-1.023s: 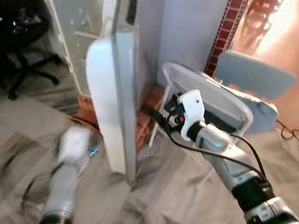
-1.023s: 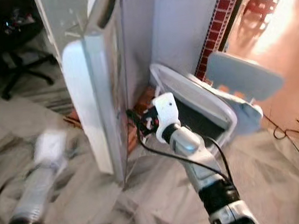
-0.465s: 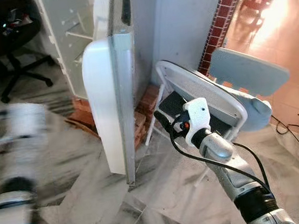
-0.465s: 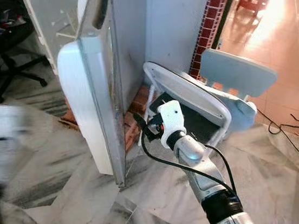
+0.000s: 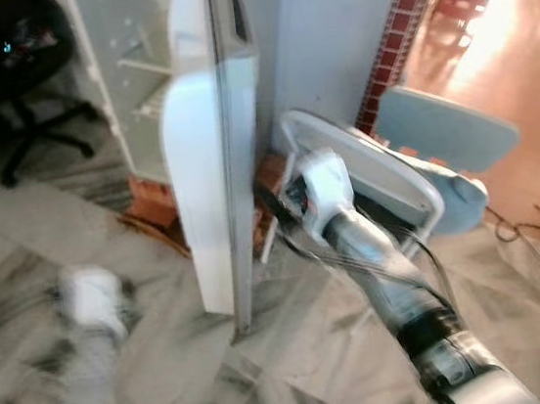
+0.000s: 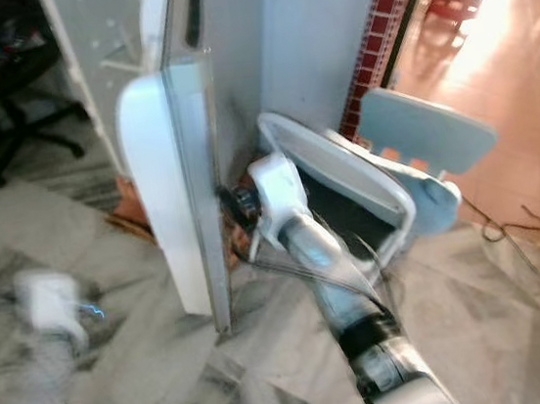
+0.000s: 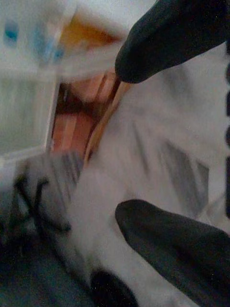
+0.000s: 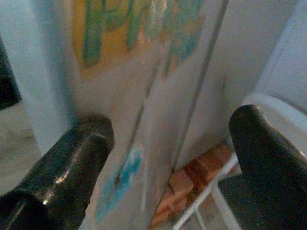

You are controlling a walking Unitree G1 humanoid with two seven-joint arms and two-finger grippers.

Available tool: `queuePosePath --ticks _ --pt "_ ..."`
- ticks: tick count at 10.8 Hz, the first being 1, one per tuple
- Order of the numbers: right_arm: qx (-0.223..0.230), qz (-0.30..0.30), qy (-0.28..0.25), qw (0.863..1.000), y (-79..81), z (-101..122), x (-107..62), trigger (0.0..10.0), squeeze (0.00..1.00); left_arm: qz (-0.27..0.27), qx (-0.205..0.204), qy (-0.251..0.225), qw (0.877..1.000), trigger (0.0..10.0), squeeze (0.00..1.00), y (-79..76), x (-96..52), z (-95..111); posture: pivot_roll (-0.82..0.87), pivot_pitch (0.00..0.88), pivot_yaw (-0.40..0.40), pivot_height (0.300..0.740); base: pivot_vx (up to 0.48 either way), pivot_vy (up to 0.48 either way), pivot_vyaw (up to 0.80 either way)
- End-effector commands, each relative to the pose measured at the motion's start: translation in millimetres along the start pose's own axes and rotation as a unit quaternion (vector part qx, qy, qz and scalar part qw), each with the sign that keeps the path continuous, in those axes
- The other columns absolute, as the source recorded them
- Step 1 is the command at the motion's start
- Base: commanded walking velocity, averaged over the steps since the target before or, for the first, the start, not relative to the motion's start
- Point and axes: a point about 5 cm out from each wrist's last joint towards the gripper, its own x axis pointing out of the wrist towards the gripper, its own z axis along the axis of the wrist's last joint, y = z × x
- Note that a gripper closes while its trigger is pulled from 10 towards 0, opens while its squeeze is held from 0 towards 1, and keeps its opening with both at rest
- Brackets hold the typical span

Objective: Restocking fridge

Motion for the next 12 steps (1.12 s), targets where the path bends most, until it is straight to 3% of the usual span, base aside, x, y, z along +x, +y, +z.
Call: queuePosePath --ticks 1,2,3,4,5,6,7,8,9,10,11,12 --pt "0.010 -0.011 0.009 1.000 2.1 5 10.8 10.0 0.00 -0.027 0.008 -0.039 0.999 10.0 0.00 -11.7 -2.7 14 0.21 0.077 -0.103 0.740 0.000 0.000 0.00" --pt "0.028 -0.018 0.017 0.999 11.5 14 24.4 10.0 0.00 -0.058 0.020 -0.052 0.997 10.0 0.00 -28.8 -15.0 13 0.22 0.079 -0.106 0.740 0.000 0.000 0.00" --pt "0.068 0.012 0.010 0.998 30.8 26 33.6 10.0 0.00 -0.093 0.041 -0.070 0.992 10.0 0.00 -43.1 -20.1 18 0.23 0.071 -0.109 0.740 0.000 0.000 0.00" --pt "0.151 0.081 -0.024 0.985 54.9 45 36.9 10.0 0.00 -0.105 0.044 -0.073 0.991 10.0 0.00 -48.5 -22.1 20 0.24 0.063 -0.109 0.740 0.000 0.000 0.00" --pt "0.251 0.307 -0.129 0.909 103.3 95 8.9 10.0 0.00 -0.107 0.042 -0.074 0.991 10.0 0.00 -48.9 -19.6 26 0.24 0.055 -0.106 0.740 0.000 0.000 0.00" --pt "0.223 0.367 -0.144 0.892 109.5 95 -5.1 10.0 0.00 -0.105 0.044 -0.073 0.991 10.0 0.00 -47.2 -18.9 30 0.23 0.049 -0.099 0.740 0.000 0.000 0.00" --pt "0.202 0.352 -0.133 0.904 105.8 86 -3.2 10.0 0.00 -0.106 0.045 -0.073 0.991 10.0 0.00 -47.0 -18.6 31 0.23 0.049 -0.099 0.740 0.000 0.000 0.00" --pt "0.124 0.269 -0.088 0.951 79.2 47 2.1 10.0 0.00 -0.109 0.050 -0.080 0.990 10.0 0.00 -48.8 -16.2 36 0.22 0.043 -0.094 0.740 0.000 0.000 0.00" --pt "0.087 0.201 -0.058 0.974 50.7 22 -2.7 10.0 0.00 -0.108 0.047 -0.089 0.989 10.0 0.00 -50.0 -15.2 41 0.22 0.042 -0.092 0.740 0.000 0.000 0.00" --pt "0.054 0.105 -0.023 0.993 11.7 -4 -18.8 10.0 0.00 -0.096 0.032 -0.103 0.989 10.0 0.00 -49.2 -14.5 50 0.22 0.042 -0.092 0.740 0.000 0.000 0.00" --pt "0.056 0.070 -0.009 0.996 -0.3 -11 -25.8 10.0 0.00 -0.092 0.029 -0.105 0.990 10.0 0.00 -48.7 -14.6 52 0.21 0.049 -0.095 0.740 0.000 0.000 0.00" --pt "0.051 -0.020 0.011 0.998 -34.9 -30 -49.9 10.0 0.00 -0.087 0.023 -0.116 0.989 10.0 0.00 -47.5 -14.5 63 0.20 0.062 -0.093 0.740 0.000 0.480 0.00"
